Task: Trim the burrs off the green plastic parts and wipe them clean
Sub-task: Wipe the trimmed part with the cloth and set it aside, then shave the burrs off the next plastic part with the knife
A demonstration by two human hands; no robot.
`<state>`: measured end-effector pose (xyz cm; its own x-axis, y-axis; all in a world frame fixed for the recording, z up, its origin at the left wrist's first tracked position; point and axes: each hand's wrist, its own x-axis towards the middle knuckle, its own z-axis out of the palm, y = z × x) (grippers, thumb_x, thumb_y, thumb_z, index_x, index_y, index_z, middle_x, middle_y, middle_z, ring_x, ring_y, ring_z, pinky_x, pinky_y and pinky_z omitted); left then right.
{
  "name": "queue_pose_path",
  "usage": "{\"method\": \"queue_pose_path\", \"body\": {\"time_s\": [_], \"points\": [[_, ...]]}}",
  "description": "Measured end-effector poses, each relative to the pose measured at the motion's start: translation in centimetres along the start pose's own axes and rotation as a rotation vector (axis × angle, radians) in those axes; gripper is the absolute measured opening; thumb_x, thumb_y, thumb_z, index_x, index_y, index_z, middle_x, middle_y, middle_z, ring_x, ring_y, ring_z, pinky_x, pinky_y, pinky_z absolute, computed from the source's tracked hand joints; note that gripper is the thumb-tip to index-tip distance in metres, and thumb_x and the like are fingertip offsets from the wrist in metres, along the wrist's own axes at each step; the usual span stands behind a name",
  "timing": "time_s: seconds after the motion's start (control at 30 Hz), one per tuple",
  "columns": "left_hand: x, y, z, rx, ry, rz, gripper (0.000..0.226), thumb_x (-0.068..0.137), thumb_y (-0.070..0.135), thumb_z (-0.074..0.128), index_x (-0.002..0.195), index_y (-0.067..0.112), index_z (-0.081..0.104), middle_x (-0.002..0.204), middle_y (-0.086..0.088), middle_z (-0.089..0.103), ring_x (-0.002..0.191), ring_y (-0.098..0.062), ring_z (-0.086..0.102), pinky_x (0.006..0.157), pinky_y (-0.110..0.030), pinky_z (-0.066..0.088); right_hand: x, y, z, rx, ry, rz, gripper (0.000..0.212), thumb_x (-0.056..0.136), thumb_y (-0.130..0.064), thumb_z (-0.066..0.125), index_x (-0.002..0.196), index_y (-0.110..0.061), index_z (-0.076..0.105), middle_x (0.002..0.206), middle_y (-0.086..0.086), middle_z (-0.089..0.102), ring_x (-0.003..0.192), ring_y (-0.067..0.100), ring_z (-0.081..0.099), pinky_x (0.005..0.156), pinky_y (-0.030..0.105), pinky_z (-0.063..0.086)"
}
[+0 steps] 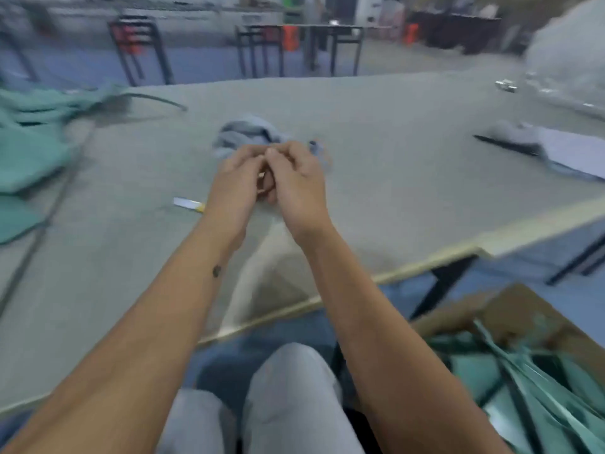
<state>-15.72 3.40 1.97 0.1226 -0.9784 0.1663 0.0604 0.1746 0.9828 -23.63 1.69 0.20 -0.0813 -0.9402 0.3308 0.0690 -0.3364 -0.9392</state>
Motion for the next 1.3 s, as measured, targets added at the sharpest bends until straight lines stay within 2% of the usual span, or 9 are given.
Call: {"method": "queue_pose_path", "body": {"time_s": [0.13, 0.27, 0.43, 0.53, 0.63, 0.77, 0.87, 1.1, 1.3], "points": [[1.4, -0.6, -10.2, 0.207, 0.221, -0.008, 0.027, 0.091, 0.005, 0.046, 0.087, 0.023, 0.066, 0.075, 0.004, 0.071, 0.068, -0.004, 0.066, 0.07, -0.023, 0.048, 2.6, 1.6, 7.8, -0.298, -0.24, -0.03, 0.025, 0.09, -0.019, 0.053, 0.065, -0.022, 0.05, 0.056, -0.009, 0.054, 0.06, 0.009, 0.052, 0.064, 0.031, 0.046], [2.6, -2.5, -16.6, 0.327, 0.482, -0.052, 0.028, 0.088, 0.004, 0.046, 0.082, 0.024, 0.064, 0.075, 0.006, 0.071, 0.079, -0.012, 0.064, 0.076, -0.029, 0.046, 4.6, 3.7, 11.0, -0.692, -0.267, -0.092, 0.016, 0.089, -0.024, 0.046, 0.075, -0.017, 0.05, 0.071, -0.006, 0.056, 0.08, 0.018, 0.055, 0.065, 0.032, 0.037], [3.4, -6.2, -18.0, 0.469, 0.522, -0.09, 0.029, 0.088, 0.003, 0.047, 0.078, 0.025, 0.063, 0.085, 0.002, 0.071, 0.083, -0.016, 0.062, 0.077, -0.025, 0.048, 4.2, 6.3, 10.0, -1.195, -0.389, -0.269, 0.025, 0.091, -0.03, 0.045, 0.097, -0.011, 0.06, 0.103, 0.014, 0.063, 0.099, 0.035, 0.056, 0.076, 0.039, 0.039], [3.2, -5.9, -18.3, 0.796, 0.451, 0.072, 0.022, 0.084, 0.015, 0.05, 0.08, 0.025, 0.069, 0.086, 0.005, 0.07, 0.088, -0.015, 0.06, 0.08, -0.029, 0.045, 3.9, 6.4, 9.5, -1.289, -0.367, -0.341, 0.031, 0.086, -0.034, 0.047, 0.103, -0.011, 0.059, 0.104, 0.013, 0.059, 0.101, 0.035, 0.05, 0.082, 0.041, 0.037], [2.9, -5.4, -20.6, 1.206, 0.623, 0.199, 0.02, 0.082, 0.016, 0.056, 0.092, 0.015, 0.073, 0.107, -0.013, 0.065, 0.112, -0.032, 0.052, 0.097, -0.039, 0.037, 3.7, 6.5, 9.0, -1.348, -0.405, -0.251, 0.028, 0.086, -0.03, 0.05, 0.106, -0.011, 0.054, 0.112, 0.015, 0.056, 0.11, 0.035, 0.047, 0.087, 0.041, 0.035], [3.0, -4.7, -23.3, 1.282, 0.661, -0.368, 0.03, 0.092, 0.024, 0.044, 0.116, 0.031, 0.061, 0.151, -0.025, 0.03, 0.146, -0.039, 0.008, 0.118, -0.052, 0.002, 3.9, 6.7, 8.6, -1.347, -0.471, -0.221, 0.022, 0.087, -0.024, 0.048, 0.103, -0.011, 0.052, 0.111, 0.015, 0.056, 0.109, 0.034, 0.047, 0.081, 0.038, 0.031], [3.5, -5.1, -23.4, 1.4, 0.546, -0.506, 0.035, 0.094, 0.031, 0.04, 0.126, 0.027, 0.054, 0.139, -0.024, 0.039, 0.135, -0.04, 0.029, 0.115, -0.057, 0.01, 4.3, 6.8, 8.7, -1.262, -0.466, -0.17, 0.022, 0.083, -0.021, 0.051, 0.102, -0.011, 0.056, 0.103, 0.013, 0.061, 0.105, 0.034, 0.049, 0.077, 0.036, 0.034], [3.0, -5.5, -21.6, 1.578, 0.613, -0.126, 0.037, 0.099, 0.03, 0.042, 0.13, 0.01, 0.05, 0.117, -0.02, 0.056, 0.11, -0.038, 0.049, 0.09, -0.048, 0.039, 4.6, 6.7, 8.9, -0.982, -0.392, -0.117, 0.015, 0.085, -0.013, 0.044, 0.088, -0.014, 0.058, 0.091, 0.004, 0.059, 0.083, 0.027, 0.055, 0.063, 0.031, 0.037], [1.9, -3.3, -21.5, 1.218, 0.647, 0.513, 0.034, 0.1, 0.036, 0.049, 0.109, 0.011, 0.07, 0.088, -0.005, 0.071, 0.085, -0.03, 0.063, 0.083, -0.048, 0.046, 4.4, 6.6, 8.8, -0.602, -0.299, 0.005, 0.012, 0.088, -0.013, 0.04, 0.083, -0.022, 0.047, 0.064, -0.009, 0.051, 0.059, 0.012, 0.044, 0.055, 0.031, 0.036]]}}
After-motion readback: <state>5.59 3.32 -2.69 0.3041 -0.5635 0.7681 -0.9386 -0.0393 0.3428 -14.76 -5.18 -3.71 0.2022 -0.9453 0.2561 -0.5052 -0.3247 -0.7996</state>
